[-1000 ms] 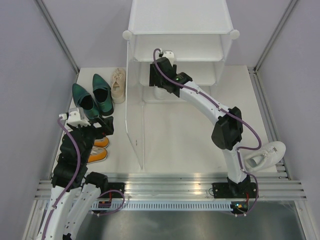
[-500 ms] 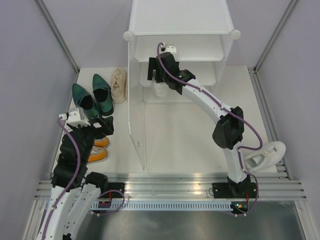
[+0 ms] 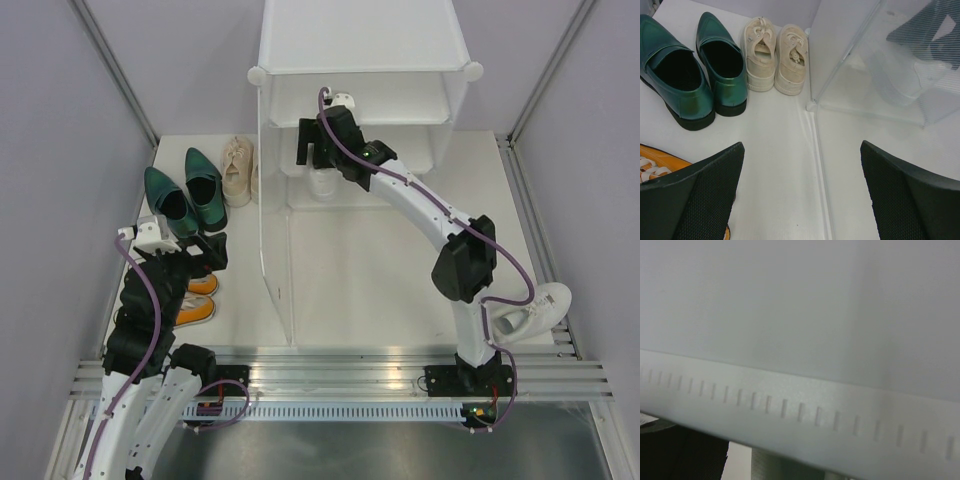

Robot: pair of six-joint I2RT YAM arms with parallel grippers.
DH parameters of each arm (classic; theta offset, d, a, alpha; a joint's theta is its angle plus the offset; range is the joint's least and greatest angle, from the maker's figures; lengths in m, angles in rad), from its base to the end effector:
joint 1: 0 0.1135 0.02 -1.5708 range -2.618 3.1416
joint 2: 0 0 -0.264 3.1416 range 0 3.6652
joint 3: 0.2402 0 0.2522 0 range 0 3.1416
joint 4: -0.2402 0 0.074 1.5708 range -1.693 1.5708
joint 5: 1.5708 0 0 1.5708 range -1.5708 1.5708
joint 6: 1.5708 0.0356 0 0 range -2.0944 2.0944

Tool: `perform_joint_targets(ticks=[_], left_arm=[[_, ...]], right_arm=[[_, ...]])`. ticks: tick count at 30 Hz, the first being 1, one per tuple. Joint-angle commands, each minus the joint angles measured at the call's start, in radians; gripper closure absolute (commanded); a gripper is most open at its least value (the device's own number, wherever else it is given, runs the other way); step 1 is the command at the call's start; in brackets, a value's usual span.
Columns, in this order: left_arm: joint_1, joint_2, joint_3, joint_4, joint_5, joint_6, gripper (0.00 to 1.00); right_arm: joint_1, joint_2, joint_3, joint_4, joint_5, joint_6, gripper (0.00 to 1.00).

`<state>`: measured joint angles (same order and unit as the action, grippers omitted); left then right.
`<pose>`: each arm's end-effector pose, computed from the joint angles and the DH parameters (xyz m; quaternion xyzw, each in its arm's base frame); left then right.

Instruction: Place and organize the shoes in the shoe cabinet

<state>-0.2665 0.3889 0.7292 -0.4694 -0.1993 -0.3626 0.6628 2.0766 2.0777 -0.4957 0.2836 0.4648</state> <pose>0.0931 -0.0181 0.3379 -0.1015 0.7435 -0.1321 0.6476 0.3908 0.2924 0.3534 -0.0119 0.8531 0.1686 0.4937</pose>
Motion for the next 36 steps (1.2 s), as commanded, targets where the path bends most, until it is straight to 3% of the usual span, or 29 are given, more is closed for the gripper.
perform_joint_targets(ticks=[1,8,15,36], left_arm=[[-0.005,0.002,-0.007,0.034,0.003,0.001,0.0],[-0.005,0.008,-0.007,0.034,0.001,0.004,0.0],[-0.004,0.014,-0.005,0.032,-0.003,0.004,0.0],[-0.005,0.028,-0.007,0.031,-0.014,0.011,0.0]], right_arm=[[0.004,-0.122,0.009,0.077,0.011,-0.037,0.02],[0.004,-0.139,-0.05,0.127,0.026,-0.055,0.02],[0.004,-0.196,-0.267,0.305,0.065,-0.104,0.02],[0.004,-0.282,-0.223,0.293,-0.003,-0.175,0.02]])
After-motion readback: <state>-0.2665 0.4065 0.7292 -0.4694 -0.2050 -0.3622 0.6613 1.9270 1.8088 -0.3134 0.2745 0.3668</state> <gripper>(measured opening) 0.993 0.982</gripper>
